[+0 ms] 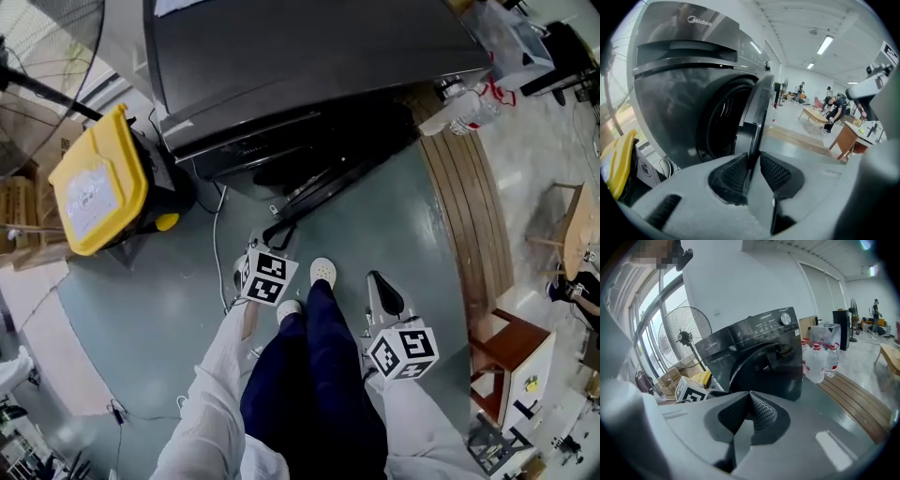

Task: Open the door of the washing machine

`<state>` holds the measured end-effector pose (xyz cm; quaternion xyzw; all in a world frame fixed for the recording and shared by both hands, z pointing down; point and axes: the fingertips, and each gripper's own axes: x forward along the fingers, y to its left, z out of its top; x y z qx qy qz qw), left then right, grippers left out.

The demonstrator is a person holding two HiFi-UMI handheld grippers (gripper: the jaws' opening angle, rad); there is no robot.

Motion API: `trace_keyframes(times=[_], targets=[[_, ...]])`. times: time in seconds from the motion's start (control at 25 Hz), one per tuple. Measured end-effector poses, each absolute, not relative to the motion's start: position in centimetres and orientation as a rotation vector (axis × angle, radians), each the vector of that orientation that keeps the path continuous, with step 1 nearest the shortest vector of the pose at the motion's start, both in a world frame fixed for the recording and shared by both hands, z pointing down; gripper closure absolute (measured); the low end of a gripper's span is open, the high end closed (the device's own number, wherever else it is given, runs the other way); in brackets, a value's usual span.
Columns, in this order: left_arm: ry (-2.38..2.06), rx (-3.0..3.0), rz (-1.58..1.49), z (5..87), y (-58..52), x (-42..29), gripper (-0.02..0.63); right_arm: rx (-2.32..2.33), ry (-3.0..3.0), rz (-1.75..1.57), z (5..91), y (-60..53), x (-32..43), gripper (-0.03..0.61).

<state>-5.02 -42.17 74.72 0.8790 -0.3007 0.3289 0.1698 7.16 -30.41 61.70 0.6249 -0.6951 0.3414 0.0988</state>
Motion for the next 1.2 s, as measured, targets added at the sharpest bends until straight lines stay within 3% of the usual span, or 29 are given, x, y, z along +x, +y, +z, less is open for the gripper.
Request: trace_keyframes(times=[0.52,1.2], targets=[[-0.715,2.509,0.940,75.0,-32.0,0.7,0.540,2.006,-1.950,1.041,60.2,-21.9,10.0,0.569],[-0.783,2.444,0.887,75.3,-21.5,14.1,0.518,1.901,-2.023,1.079,62.0,-13.6,23.3,0.569]])
